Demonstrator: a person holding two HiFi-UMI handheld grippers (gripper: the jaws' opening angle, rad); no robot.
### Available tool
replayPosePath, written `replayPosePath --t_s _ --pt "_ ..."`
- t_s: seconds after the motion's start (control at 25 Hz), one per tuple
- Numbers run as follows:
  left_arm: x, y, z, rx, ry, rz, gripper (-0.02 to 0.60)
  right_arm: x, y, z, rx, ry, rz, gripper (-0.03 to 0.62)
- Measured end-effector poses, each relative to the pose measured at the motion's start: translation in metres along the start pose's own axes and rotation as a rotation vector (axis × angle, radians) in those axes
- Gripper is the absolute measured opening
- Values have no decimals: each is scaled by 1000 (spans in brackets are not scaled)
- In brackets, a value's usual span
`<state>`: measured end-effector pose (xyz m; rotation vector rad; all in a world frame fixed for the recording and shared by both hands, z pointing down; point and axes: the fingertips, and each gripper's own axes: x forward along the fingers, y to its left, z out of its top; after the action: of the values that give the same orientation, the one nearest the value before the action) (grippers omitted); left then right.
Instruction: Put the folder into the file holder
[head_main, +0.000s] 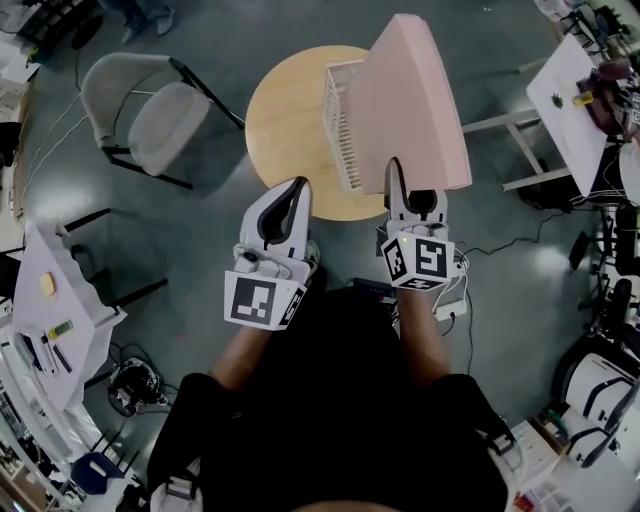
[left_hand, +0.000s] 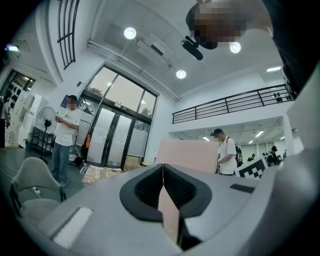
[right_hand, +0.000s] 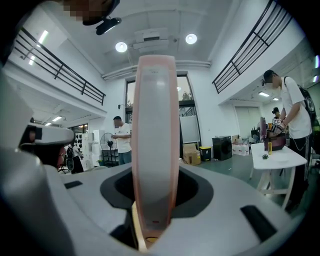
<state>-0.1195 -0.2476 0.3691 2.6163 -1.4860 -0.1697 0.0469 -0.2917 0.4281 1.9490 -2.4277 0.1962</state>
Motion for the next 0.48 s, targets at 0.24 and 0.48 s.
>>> replayPosePath --t_s 0.24,0.48 --pt "6 3 -1 -3 4 -17 6 12 1 -19 -7 -2 -4 138" --pt "7 7 -5 -19 10 -31 6 22 4 -35 -14 -4 -7 138"
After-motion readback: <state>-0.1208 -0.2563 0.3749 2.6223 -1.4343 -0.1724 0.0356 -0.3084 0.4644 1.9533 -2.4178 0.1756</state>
